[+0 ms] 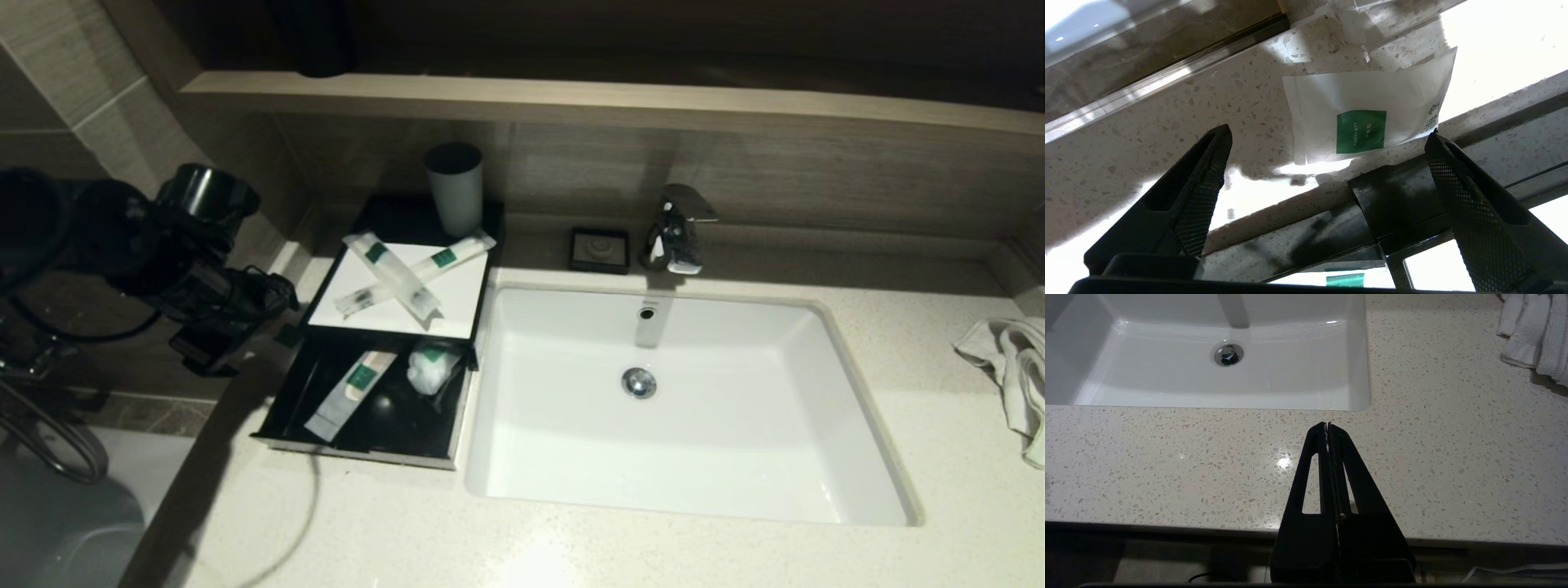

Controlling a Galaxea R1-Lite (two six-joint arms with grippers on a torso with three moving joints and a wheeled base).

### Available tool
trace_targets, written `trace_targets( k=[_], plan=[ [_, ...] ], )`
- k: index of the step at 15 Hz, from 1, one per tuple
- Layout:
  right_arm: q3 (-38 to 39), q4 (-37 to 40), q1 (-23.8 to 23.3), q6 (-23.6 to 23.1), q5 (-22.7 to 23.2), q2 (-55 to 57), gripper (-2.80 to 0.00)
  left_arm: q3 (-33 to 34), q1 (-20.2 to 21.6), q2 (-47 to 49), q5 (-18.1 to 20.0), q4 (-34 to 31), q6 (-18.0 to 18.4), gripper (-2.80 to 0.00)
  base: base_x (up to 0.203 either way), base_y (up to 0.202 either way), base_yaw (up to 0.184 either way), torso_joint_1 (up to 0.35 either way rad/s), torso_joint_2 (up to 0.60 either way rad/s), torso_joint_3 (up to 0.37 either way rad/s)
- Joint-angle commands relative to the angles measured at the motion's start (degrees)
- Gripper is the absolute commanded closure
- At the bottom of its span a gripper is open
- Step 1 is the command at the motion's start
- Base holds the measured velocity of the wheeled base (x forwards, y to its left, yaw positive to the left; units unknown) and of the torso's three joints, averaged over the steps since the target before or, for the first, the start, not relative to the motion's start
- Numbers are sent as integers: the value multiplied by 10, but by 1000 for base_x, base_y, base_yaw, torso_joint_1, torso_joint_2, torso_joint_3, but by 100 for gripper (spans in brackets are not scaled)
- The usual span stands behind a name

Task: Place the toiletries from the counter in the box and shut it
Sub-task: Pick up the bathroom toiletry

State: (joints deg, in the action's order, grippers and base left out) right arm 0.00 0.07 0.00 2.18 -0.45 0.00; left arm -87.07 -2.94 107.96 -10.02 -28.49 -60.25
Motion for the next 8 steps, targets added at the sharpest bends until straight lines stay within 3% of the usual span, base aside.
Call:
trace_targets(
  k=[1,8],
  plan=[
    [0,0,-1,0,0,0,0,1,-1,2,0,-1,-2,-280,0,0,0,0,0,0],
    [0,0,0,0,0,0,0,15,-5,-12,0,0,-3,-280,0,0,0,0,0,0]
  ],
)
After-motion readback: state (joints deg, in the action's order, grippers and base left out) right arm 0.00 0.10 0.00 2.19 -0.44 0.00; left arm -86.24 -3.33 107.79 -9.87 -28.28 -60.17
